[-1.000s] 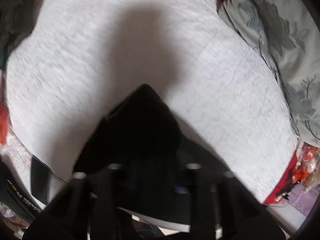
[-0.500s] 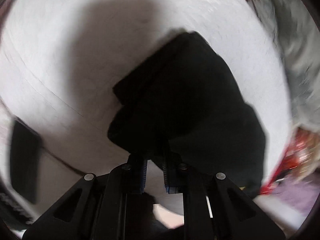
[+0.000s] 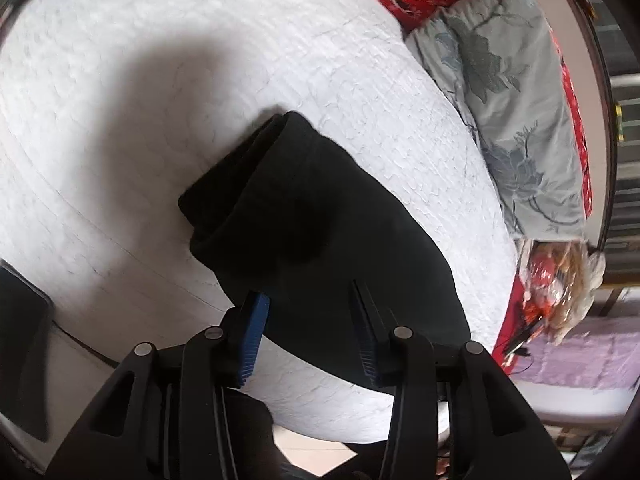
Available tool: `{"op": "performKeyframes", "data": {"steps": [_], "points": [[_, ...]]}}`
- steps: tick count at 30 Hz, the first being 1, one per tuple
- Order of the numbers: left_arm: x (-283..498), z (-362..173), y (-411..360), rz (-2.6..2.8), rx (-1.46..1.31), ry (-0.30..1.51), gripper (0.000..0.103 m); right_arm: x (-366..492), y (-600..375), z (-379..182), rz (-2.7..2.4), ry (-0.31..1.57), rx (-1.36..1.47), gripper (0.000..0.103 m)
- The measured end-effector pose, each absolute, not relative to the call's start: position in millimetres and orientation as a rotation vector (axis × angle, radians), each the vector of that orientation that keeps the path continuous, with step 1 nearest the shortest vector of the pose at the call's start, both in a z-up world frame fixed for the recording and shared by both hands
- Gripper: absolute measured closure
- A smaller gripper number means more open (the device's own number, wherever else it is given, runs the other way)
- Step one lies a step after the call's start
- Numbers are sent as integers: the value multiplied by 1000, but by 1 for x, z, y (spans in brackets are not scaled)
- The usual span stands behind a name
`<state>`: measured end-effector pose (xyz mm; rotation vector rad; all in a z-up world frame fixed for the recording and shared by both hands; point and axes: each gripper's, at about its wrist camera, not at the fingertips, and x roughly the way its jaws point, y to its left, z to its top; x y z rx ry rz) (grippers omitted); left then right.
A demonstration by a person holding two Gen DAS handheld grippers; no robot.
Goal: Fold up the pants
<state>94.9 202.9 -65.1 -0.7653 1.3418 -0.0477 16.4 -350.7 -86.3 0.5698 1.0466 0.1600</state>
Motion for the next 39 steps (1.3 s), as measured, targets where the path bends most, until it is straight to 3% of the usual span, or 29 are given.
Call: {"op": "performKeyframes", "data": {"steps": [4,6,7,8,9,13,18,21,23,25,30,35,36,39], "points": [[103,-83,202,-23,-806,1369,64,24,-336,-92,169,1062,532,42],[109,-87,204,31,-791,1374,65,28,-331,-97,152,1084,506,51],[111,-88,205,45,-797,1376,78,30,-330,-98,148,1091,495,62],[112,-86,210,52,-815,1366,87,34,-328,-100,147,1107,483,94],[112,-81,214,51,-837,1351,92,37,-328,-99,153,1116,487,98],[99,-61,229,58,-783,1307,92,28,-334,-74,256,1063,602,98],[90,-97,247,131,-785,1398,92,6,-339,-72,291,1099,547,97],[81,-120,260,147,-874,1444,91,-4,-348,-100,215,1172,515,96],[79,-118,263,132,-891,1442,91,-7,-355,-114,178,1199,545,86],[78,-110,263,95,-864,1431,91,-11,-358,-112,190,1186,575,83],[68,-84,250,-19,-785,1383,90,-13,-378,-81,189,1039,649,41],[68,-63,252,-56,-846,1275,90,3,-382,-84,148,1034,689,37],[69,-56,255,-65,-852,1244,87,7,-379,-89,140,1052,687,37],[84,-44,255,-19,-759,1222,55,12,-372,-99,143,1079,701,37]]}}
